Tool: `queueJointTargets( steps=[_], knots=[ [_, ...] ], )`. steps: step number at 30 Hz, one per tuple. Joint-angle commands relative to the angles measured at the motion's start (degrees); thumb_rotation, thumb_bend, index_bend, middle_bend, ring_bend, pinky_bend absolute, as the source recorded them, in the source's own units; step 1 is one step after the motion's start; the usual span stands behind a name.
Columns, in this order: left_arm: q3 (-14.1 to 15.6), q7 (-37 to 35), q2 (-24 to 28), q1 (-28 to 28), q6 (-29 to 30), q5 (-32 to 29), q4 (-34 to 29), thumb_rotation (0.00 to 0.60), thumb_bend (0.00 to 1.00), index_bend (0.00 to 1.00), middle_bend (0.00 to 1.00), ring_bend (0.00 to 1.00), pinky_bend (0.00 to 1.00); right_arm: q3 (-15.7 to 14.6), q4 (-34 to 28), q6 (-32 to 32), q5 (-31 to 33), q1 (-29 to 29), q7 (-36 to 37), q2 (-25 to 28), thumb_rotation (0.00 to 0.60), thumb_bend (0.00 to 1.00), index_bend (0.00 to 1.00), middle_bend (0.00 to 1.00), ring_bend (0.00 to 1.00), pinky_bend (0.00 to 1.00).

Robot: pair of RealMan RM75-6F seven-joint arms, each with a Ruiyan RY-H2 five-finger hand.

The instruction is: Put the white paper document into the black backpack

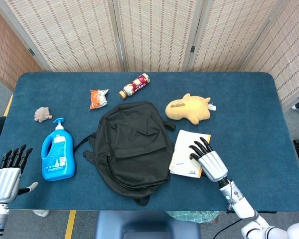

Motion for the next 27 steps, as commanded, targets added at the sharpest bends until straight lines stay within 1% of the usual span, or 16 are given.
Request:
queueJointTargets(
  steps=[1,5,16,23,27],
  knots=[
    [0.0,0.1,0.0,0.0,0.0,-0.1,-0.1,0.600,0.13,0.03,0.02,0.02,0.00,0.1,0.5,0.3,0.0,-0.1,0.2,-0.4,0.600,0.32,0.56,0.31,0.18,0.05],
    [0.0,0.1,0.1,0.1,0.0,-0.2,-0.1,0.600,0.13,0.03,0.02,0.02,0.00,0.1,1.1,0.5,-0.1,0.0,0.5,-0.8,0.600,0.33,0.60,0.34,0.20,0.06],
    [0.0,0.3,0.2,-0.1,-0.2,-0.1,-0.3,0.600,0.13,0.03,0.02,0.02,0.00,-0.7,2.6,-0.5,-0.3,0.0,-0.5,-0.1,0.600,0.32,0.67,0.36,0.20,0.07],
    [-0.2,0.3,0.3,-0.7,-0.4,0.4,-0.3,0.600,0.14,0.03,0.02,0.02,0.00,-0.2,7.3,4.0,-1.0,-1.1,0.6,-1.1,0.600,0.33,0.75,0.40,0.25,0.10],
    [-0.6,0.4,0.7,-1.8,-1.0,1.4,-0.5,0.600,0.14,0.03,0.02,0.02,0.00,0.2,10.9,7.4,-1.5,-1.7,1.2,-1.7,0.600,0.34,0.77,0.42,0.26,0.11]
  ],
)
